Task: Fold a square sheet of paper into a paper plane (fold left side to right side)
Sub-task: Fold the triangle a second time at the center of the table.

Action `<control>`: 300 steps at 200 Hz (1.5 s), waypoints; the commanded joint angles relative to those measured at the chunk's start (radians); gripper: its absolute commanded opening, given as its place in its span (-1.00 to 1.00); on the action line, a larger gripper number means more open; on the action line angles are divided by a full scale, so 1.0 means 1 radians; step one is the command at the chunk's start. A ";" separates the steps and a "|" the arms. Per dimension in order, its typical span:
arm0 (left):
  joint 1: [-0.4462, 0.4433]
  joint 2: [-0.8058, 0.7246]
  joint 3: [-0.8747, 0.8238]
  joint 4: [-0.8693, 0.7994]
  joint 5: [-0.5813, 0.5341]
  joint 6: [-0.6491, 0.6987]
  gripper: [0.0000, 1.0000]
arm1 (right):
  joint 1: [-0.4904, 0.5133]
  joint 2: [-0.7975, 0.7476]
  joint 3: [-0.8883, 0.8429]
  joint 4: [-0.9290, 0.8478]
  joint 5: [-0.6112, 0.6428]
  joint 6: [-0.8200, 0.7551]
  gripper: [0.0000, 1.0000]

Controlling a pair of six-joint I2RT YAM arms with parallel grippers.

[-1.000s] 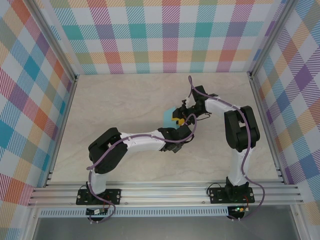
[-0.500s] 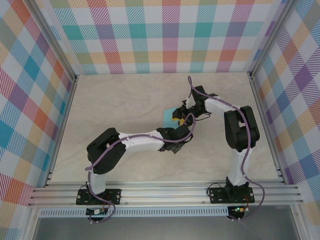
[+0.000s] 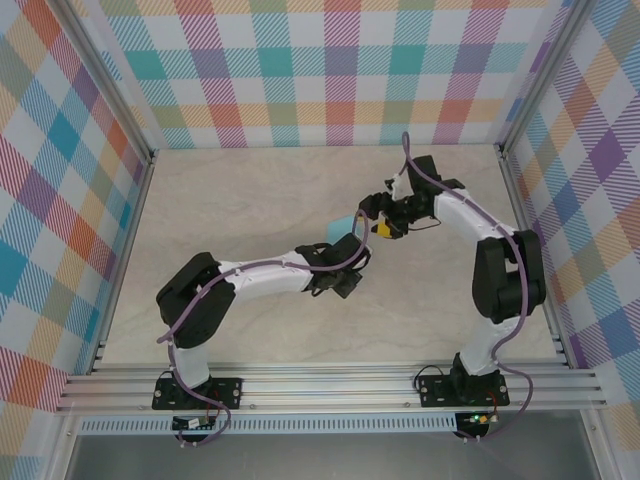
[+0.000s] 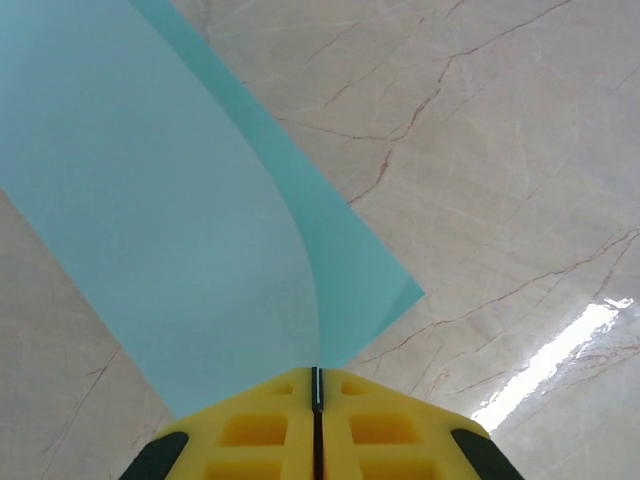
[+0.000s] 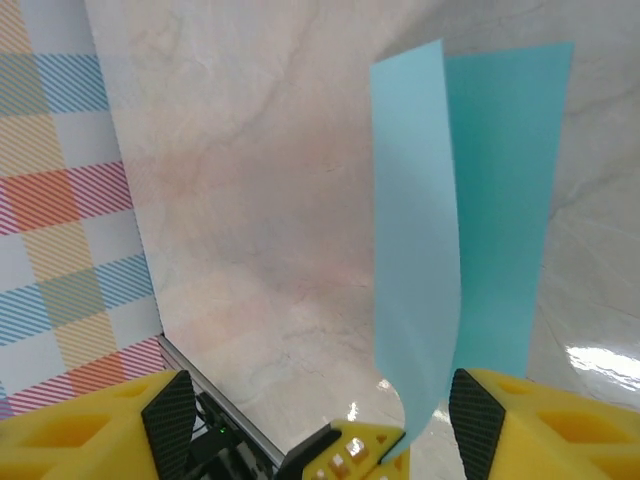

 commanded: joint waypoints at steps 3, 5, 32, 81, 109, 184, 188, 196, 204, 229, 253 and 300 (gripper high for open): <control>0.031 -0.050 -0.025 0.017 0.088 -0.029 -0.85 | -0.020 -0.057 -0.058 0.008 0.002 -0.007 0.26; 0.034 -0.051 -0.026 0.017 0.094 -0.030 -0.85 | -0.020 -0.060 -0.063 0.008 0.003 -0.008 0.24; 0.086 -0.054 -0.032 0.013 0.208 -0.043 -0.85 | -0.021 -0.083 -0.147 0.037 -0.012 -0.010 -0.16; 0.185 -0.081 -0.077 0.063 0.379 -0.076 -0.85 | 0.001 -0.083 -0.317 0.159 -0.051 0.031 -0.54; 0.223 -0.090 -0.092 0.114 0.437 -0.088 -0.85 | 0.041 -0.057 -0.372 0.235 -0.055 0.065 -0.78; 0.263 -0.065 -0.081 0.092 0.458 -0.088 -0.87 | 0.129 0.074 -0.347 0.236 0.038 0.085 -0.87; 0.263 -0.063 -0.079 0.091 0.458 -0.086 -0.88 | 0.132 0.077 -0.348 0.236 0.043 0.085 -0.87; 0.265 -0.061 -0.078 0.075 0.458 -0.083 -0.88 | 0.133 0.083 -0.346 0.231 0.049 0.082 -0.87; 0.267 -0.058 -0.075 0.049 0.458 -0.077 -0.88 | 0.134 0.091 -0.343 0.224 0.057 0.078 -0.87; 0.275 -0.054 -0.064 0.003 0.452 -0.051 -0.88 | 0.138 0.108 -0.337 0.207 0.066 0.064 -0.87; 0.289 -0.059 -0.055 -0.029 0.459 -0.031 -0.88 | 0.143 0.119 -0.329 0.187 0.080 0.049 -0.86; 0.304 -0.028 -0.003 -0.073 0.489 0.009 -0.89 | 0.147 0.136 -0.320 0.169 0.089 0.031 -0.86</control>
